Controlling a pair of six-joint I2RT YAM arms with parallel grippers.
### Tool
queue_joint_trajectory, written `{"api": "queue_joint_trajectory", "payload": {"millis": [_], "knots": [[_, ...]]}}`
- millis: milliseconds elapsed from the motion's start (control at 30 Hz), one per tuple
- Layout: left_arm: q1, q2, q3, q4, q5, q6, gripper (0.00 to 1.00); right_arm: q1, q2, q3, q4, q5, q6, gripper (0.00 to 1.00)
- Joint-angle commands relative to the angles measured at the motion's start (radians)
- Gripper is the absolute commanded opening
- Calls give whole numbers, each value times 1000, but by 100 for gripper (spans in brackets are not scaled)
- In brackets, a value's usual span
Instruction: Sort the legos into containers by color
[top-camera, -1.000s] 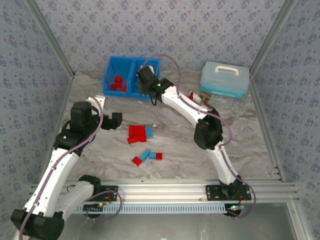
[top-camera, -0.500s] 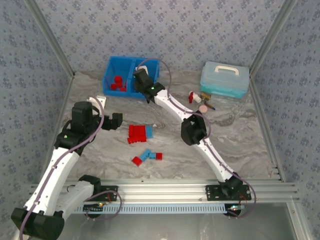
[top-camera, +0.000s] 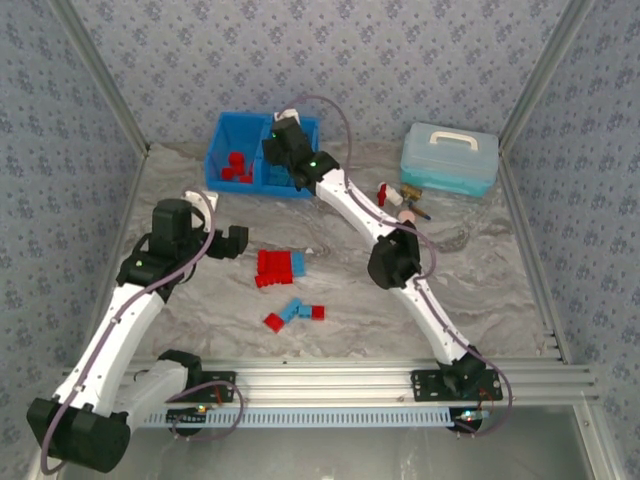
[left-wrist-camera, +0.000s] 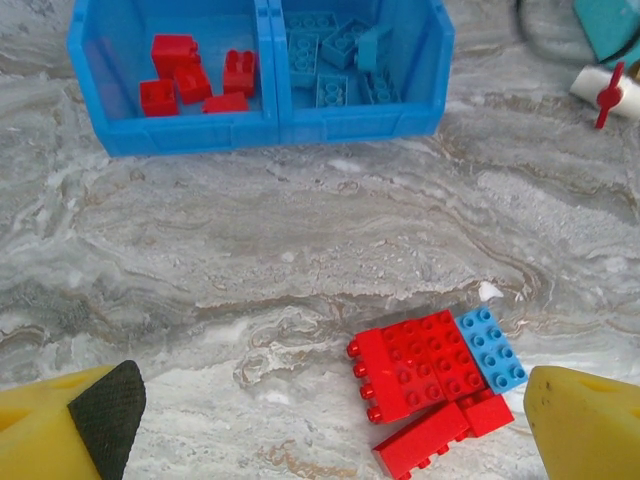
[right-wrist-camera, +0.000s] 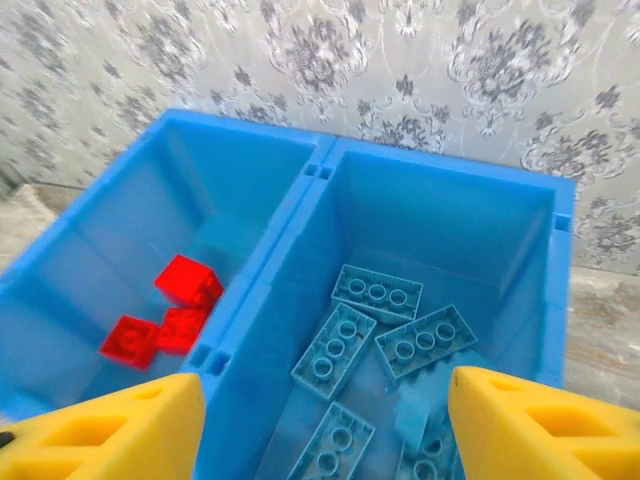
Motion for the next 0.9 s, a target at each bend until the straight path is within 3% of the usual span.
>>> {"api": "queue_joint_trajectory", "payload": {"millis": [0, 133, 200, 400, 567, 733, 867], "knots": [[2, 76, 33, -27, 12, 9, 99, 44, -273, -145, -79, 6, 43, 72], [-15, 197, 133, -147, 0, -127, 98, 81, -560, -491, -61, 14, 44, 78], [-39, 250, 144, -181, 0, -242, 91, 96, -730, -713, -16, -40, 27, 82], [-140, 408, 85, -66, -20, -414, 76, 98, -1087, -1176, 4, -179, 63, 89], [-173, 550, 108, -35, -85, -417, 64, 93, -1211, -1324, -59, -139, 111, 89], [-173, 656, 118, -35, -148, -394, 54, 82, -1239, -1362, -59, -139, 139, 90], [-173, 703, 98, 16, -99, -389, 47, 80, -1223, -1348, -61, -139, 140, 90]]}}
